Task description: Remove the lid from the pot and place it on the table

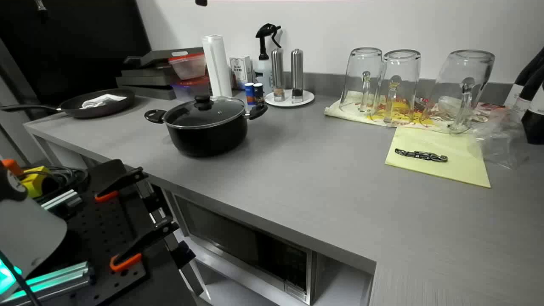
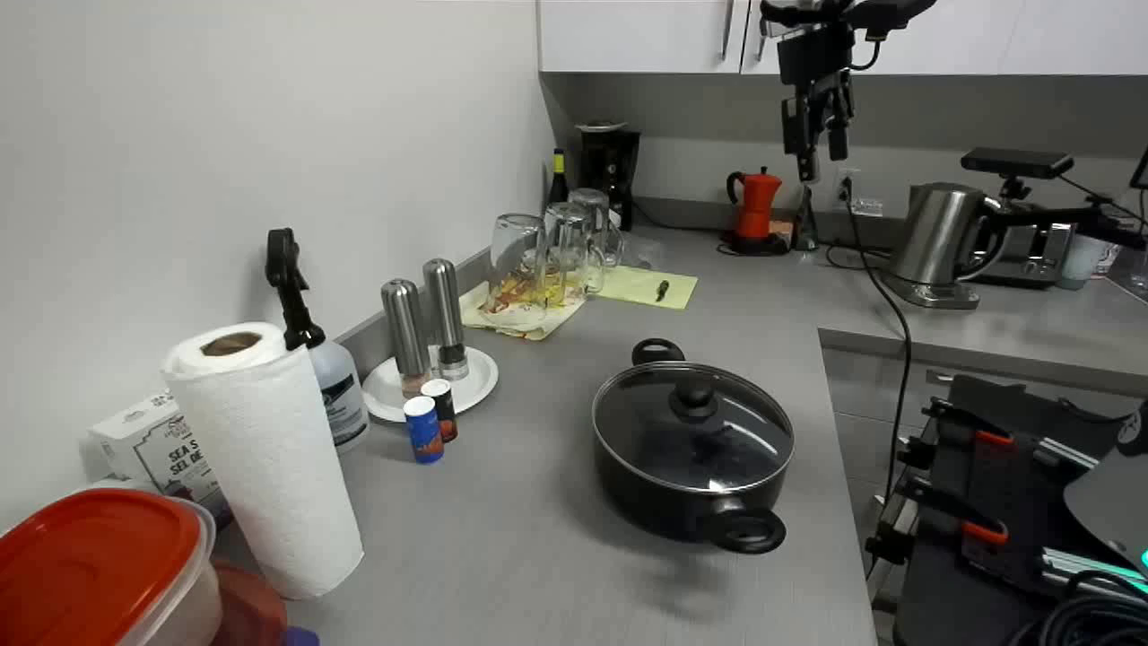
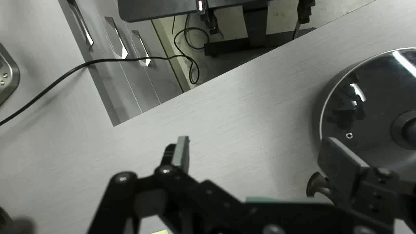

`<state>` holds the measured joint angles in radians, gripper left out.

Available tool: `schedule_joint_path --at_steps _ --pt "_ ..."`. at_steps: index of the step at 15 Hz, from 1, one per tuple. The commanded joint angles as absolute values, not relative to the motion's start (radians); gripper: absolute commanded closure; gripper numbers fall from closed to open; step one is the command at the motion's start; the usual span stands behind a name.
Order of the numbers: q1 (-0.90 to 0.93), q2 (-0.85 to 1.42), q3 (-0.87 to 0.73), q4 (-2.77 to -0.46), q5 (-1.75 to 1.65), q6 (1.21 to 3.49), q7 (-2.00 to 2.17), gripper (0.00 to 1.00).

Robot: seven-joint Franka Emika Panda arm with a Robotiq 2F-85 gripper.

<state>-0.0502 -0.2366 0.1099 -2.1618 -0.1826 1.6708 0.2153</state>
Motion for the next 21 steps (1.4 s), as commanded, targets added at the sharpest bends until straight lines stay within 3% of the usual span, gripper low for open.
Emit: schedule_joint_path --at_steps 1,11,21 --pt "-0.028 -0.236 0.09 -2.159 -0.186 1.668 0.219 0.0" --pt "-0.018 -0.209 0.089 -2.158 -0.192 1.679 0.201 0.0" --pt "0.058 -0.069 0.097 -2.171 -0.152 1.842 -0.011 0.0"
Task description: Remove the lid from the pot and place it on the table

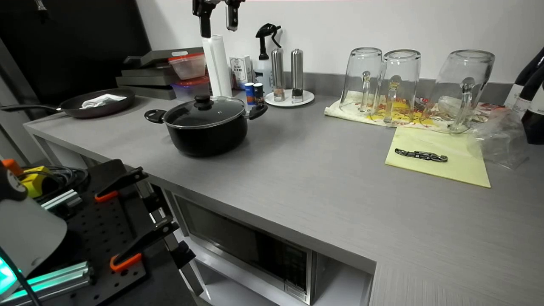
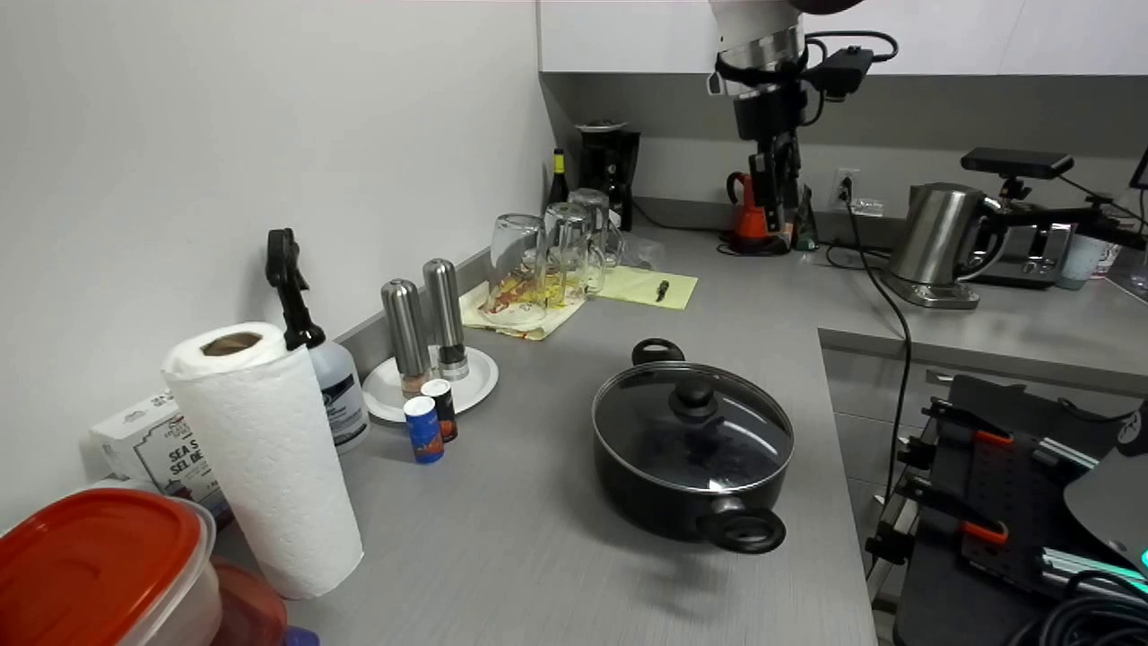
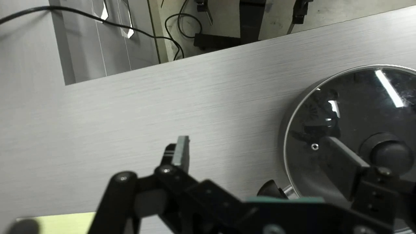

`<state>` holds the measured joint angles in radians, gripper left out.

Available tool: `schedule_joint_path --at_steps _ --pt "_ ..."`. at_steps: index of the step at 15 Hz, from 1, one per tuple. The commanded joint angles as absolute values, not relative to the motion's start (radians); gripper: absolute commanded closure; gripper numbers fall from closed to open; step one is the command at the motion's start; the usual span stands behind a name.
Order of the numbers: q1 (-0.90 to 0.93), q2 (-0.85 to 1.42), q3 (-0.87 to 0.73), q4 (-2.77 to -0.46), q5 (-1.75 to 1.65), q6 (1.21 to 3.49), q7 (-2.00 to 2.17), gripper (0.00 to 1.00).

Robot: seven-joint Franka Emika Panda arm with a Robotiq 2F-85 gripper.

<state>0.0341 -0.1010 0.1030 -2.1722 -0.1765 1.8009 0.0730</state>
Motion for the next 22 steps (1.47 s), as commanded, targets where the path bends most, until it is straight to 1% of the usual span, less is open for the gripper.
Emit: schedule_joint_path --at_steps 1,10,18,22 --pt "0.068 -0.052 0.1 -2.171 -0.14 1.86 -0.049 0.0" --pt "0.124 0.061 0.138 -2.168 -0.082 1.915 -0.264 0.0" --pt "0.169 0.16 0.193 -2.158 -0.098 1.948 -0.317 0.0" --pt "0.187 0.205 0.22 -2.158 -0.097 2.018 -0.33 0.0"
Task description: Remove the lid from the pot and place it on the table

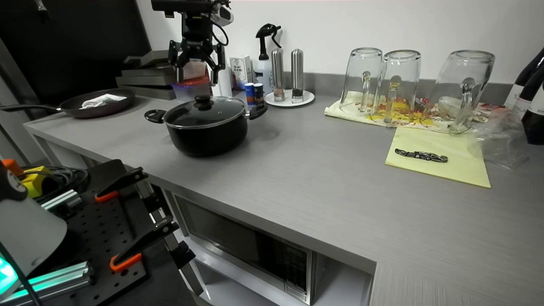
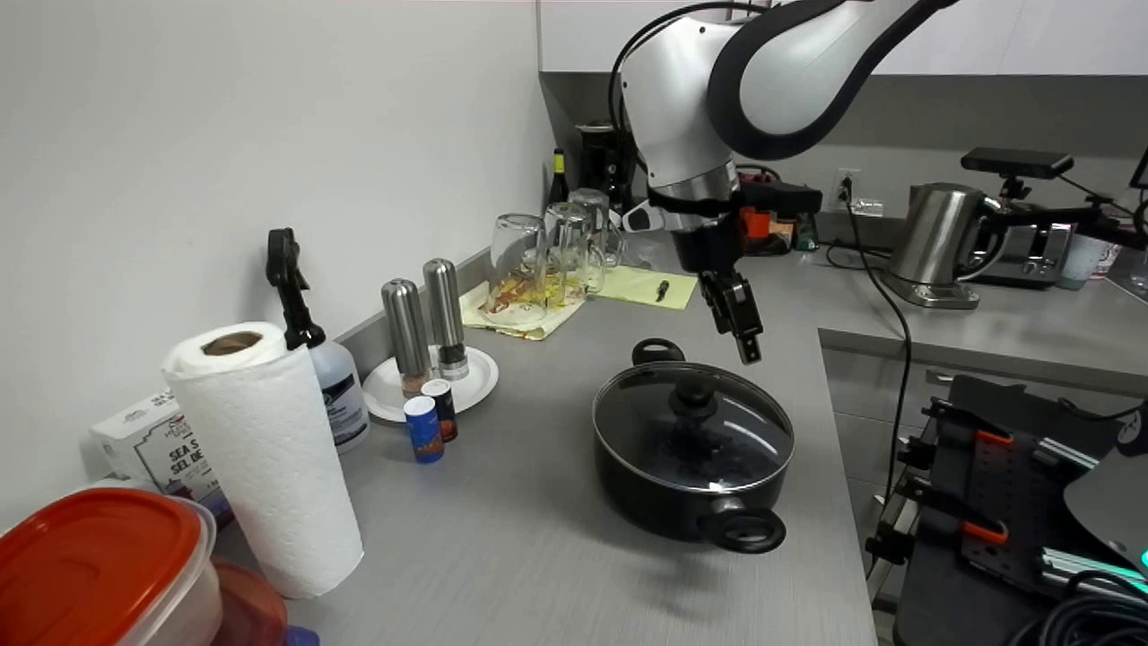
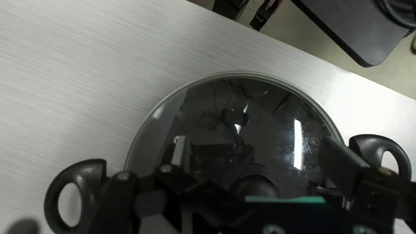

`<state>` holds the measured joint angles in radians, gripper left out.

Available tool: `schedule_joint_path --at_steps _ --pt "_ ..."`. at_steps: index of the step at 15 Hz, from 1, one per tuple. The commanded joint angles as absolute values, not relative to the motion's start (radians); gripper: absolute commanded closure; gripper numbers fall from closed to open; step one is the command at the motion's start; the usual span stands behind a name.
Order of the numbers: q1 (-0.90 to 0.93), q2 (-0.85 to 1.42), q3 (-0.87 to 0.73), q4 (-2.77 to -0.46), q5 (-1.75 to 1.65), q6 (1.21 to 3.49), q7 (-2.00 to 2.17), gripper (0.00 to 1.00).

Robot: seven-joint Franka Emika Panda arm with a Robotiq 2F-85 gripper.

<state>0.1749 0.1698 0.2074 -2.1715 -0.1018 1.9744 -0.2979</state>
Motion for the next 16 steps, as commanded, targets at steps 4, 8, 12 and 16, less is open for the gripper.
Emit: schedule_joint_path --at_steps 4,8,12,16 --pt "0.187 0.243 0.235 -2.15 -0.087 2.075 -0.363 0.0" --pt "0.183 0.27 0.242 -2.146 -0.082 2.111 -0.397 0.0" --pt "0.18 0.288 0.249 -2.143 -0.077 2.144 -0.433 0.0" --pt "0.178 0.295 0.256 -2.146 -0.072 2.164 -0.461 0.0"
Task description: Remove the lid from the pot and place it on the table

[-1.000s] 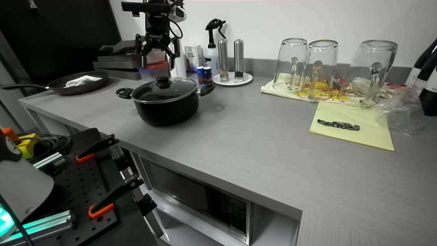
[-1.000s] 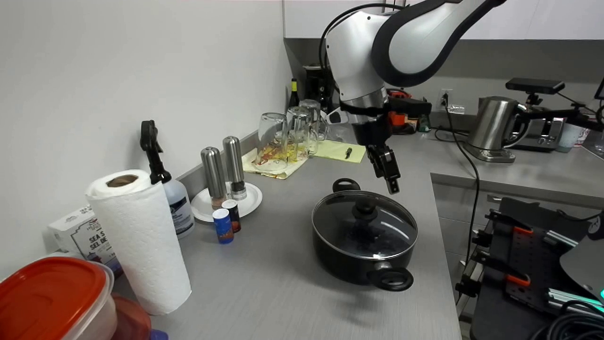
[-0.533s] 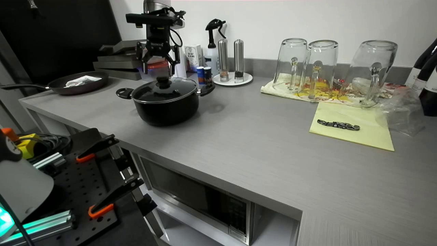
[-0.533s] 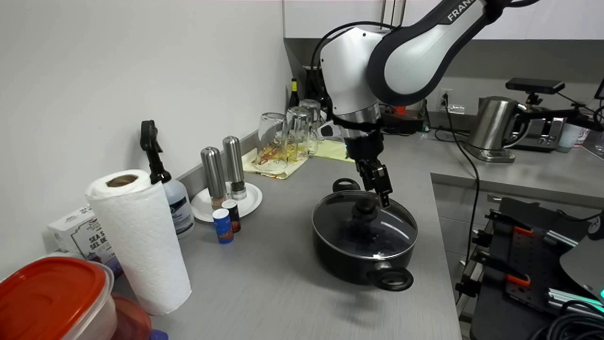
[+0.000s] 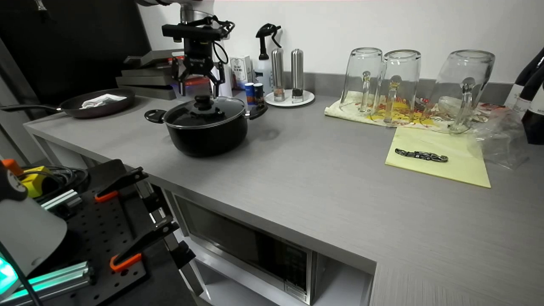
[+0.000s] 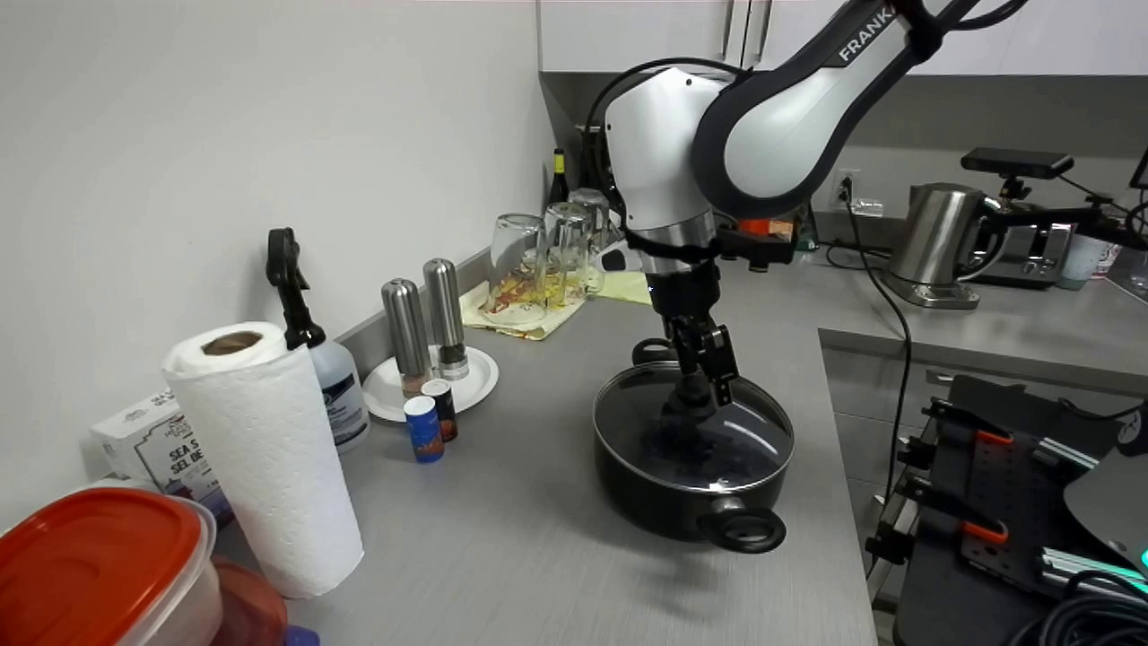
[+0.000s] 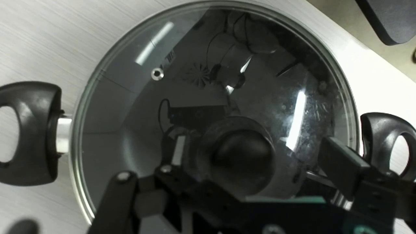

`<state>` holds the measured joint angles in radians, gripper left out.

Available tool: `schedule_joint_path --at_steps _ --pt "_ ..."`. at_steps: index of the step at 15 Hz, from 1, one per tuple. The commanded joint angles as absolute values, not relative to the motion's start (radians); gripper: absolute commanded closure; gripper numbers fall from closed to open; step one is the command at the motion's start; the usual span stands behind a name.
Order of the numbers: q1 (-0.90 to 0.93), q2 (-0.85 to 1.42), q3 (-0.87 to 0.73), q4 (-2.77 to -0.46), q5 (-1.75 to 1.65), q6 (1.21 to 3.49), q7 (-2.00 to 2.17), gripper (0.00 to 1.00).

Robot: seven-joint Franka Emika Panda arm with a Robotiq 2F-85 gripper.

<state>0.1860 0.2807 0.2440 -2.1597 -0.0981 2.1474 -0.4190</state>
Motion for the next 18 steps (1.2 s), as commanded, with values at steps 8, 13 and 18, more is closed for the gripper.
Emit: schedule_joint_path --at_steps 8,13,18 --pt "0.168 0.294 0.259 -2.15 -0.05 2.177 -0.507 0.5" --pt "0.161 0.292 0.258 -2.146 -0.044 2.18 -0.517 0.75" --pt "0.165 0.226 0.251 -2.169 -0.061 2.149 -0.478 0.75"
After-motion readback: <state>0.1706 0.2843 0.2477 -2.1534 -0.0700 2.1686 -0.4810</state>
